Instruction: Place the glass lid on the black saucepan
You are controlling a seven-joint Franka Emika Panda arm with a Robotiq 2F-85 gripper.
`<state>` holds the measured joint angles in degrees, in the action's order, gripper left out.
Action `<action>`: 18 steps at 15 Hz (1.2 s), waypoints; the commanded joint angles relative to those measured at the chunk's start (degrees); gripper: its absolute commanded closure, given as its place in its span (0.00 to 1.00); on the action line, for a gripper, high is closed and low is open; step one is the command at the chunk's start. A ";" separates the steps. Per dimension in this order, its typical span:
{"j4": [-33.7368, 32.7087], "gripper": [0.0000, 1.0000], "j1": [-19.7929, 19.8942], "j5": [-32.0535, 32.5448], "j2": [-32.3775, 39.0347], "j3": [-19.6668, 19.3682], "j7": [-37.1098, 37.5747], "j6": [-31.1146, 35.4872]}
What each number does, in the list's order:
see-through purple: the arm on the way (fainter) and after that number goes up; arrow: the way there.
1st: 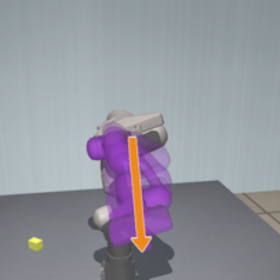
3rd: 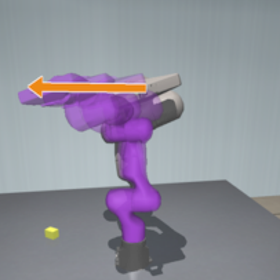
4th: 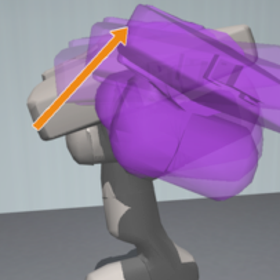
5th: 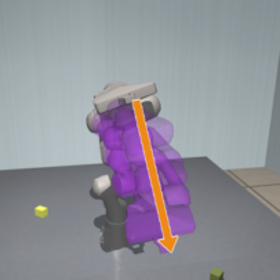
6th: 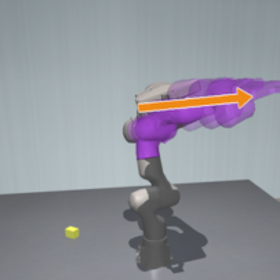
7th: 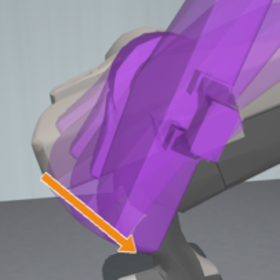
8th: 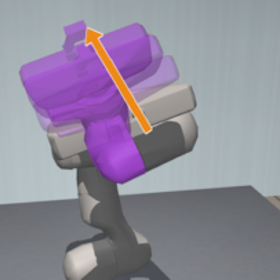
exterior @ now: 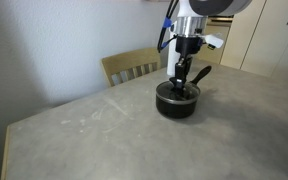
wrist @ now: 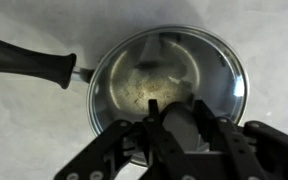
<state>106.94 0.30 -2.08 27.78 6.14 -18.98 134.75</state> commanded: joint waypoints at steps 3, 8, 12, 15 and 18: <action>1.30 0.29 0.40 -0.04 -0.20 0.31 -0.56 1.71; 1.50 0.00 0.35 0.38 -0.43 0.11 -0.57 1.96; 2.03 0.00 0.16 1.60 -3.03 -0.47 0.09 0.81; 2.62 0.00 0.28 1.59 -5.86 -0.36 -0.27 0.10; 2.85 0.00 0.21 1.74 -8.59 -0.36 -0.81 -1.24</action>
<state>107.41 0.38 -1.24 23.08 6.00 -19.05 134.72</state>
